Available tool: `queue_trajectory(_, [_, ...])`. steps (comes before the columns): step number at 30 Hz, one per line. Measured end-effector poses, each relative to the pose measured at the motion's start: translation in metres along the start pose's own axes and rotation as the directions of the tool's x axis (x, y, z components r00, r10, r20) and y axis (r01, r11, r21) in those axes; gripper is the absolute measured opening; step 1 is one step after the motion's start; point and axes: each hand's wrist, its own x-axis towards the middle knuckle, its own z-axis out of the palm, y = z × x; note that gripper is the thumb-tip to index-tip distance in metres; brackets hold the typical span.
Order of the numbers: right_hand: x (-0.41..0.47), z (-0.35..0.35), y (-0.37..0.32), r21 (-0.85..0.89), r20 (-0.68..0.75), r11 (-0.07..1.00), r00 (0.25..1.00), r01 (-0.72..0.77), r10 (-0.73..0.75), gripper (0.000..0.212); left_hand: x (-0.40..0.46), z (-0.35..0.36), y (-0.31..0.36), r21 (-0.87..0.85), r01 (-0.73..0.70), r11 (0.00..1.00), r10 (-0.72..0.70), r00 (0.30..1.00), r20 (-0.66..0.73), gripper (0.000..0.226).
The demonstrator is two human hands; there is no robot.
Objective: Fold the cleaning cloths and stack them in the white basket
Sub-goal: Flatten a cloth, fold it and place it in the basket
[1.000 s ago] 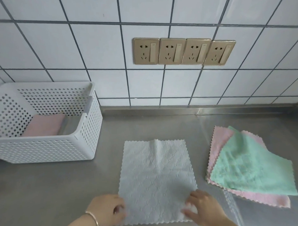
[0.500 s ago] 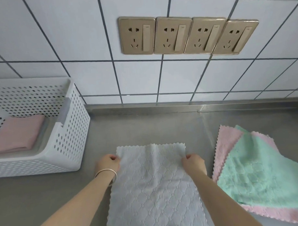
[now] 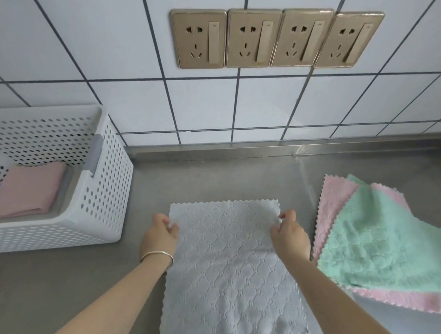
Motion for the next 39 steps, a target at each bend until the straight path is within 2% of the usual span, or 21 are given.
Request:
queue_trajectory(2, [-0.030,0.004,0.004,-0.028,-0.031,0.962,0.961,0.272,-0.273,0.023,-0.033,-0.001,-0.002,0.030,-0.215,0.976,0.212,0.974,0.081,0.014])
queue_trajectory(3, [-0.048,0.008,0.007,-0.050,-0.038,0.909,0.909,0.414,-0.416,0.026,-0.050,0.002,-0.006,0.057,-0.342,0.938,0.334,0.935,0.117,0.016])
queue_trajectory(4, [-0.064,0.014,0.009,-0.083,-0.034,0.847,0.848,0.525,-0.529,0.033,-0.067,0.006,-0.011,0.112,-0.491,0.864,0.475,0.868,0.142,0.021])
queue_trajectory(6, [-0.095,0.024,0.013,-0.144,0.034,0.748,0.759,0.647,-0.650,0.045,-0.100,0.018,-0.022,0.189,-0.694,0.695,0.659,0.720,0.218,0.034])
queue_trajectory(8, [-0.121,0.033,0.018,-0.205,0.115,0.694,0.721,0.690,-0.683,0.045,-0.129,0.029,-0.032,0.238,-0.778,0.581,0.711,0.628,0.316,0.054])
queue_trajectory(10, [-0.139,0.043,0.029,-0.253,0.175,0.683,0.727,0.685,-0.664,0.043,-0.147,0.037,-0.043,0.285,-0.801,0.527,0.687,0.599,0.412,0.069])
queue_trajectory(13, [-0.155,0.048,0.048,-0.302,0.227,0.673,0.737,0.675,-0.637,0.057,-0.156,0.036,-0.063,0.363,-0.815,0.452,0.668,0.579,0.468,0.079])
queue_trajectory(17, [-0.167,0.034,0.063,-0.294,0.253,0.667,0.729,0.685,-0.637,0.052,-0.156,0.023,-0.073,0.369,-0.821,0.436,0.689,0.568,0.450,0.061])
queue_trajectory(19, [-0.170,0.028,0.069,-0.272,0.215,0.671,0.724,0.689,-0.656,0.048,-0.154,0.020,-0.077,0.376,-0.826,0.421,0.727,0.555,0.405,0.054])
queue_trajectory(21, [-0.167,0.023,0.073,-0.263,0.152,0.689,0.734,0.676,-0.662,0.050,-0.149,0.017,-0.080,0.369,-0.834,0.411,0.761,0.537,0.364,0.056])
queue_trajectory(25, [-0.154,0.009,0.076,-0.234,0.049,0.783,0.811,0.576,-0.583,0.046,-0.140,0.004,-0.087,0.338,-0.833,0.439,0.775,0.541,0.327,0.055])
queue_trajectory(30, [-0.138,0.003,0.087,-0.098,0.065,0.899,0.904,0.427,-0.423,0.037,-0.135,-0.016,-0.087,0.187,-0.748,0.637,0.697,0.662,0.275,0.045])
queue_trajectory(32, [-0.139,-0.006,0.086,-0.017,0.130,0.955,0.948,0.295,-0.291,0.029,-0.136,-0.025,-0.084,0.168,-0.692,0.702,0.633,0.714,0.299,0.045])
queue_trajectory(34, [-0.143,-0.013,0.088,0.003,0.257,0.970,0.937,0.243,-0.236,0.022,-0.136,-0.034,-0.081,0.202,-0.628,0.751,0.492,0.737,0.464,0.040])
queue_trajectory(36, [-0.148,-0.017,0.094,-0.042,0.401,0.964,0.888,0.262,-0.223,0.028,-0.139,-0.042,-0.078,0.287,-0.632,0.720,0.368,0.698,0.614,0.031])
queue_trajectory(39, [-0.155,-0.023,0.101,-0.110,0.574,0.956,0.803,0.273,-0.163,0.039,-0.143,-0.050,-0.088,0.276,-0.630,0.726,0.259,0.622,0.739,0.020])
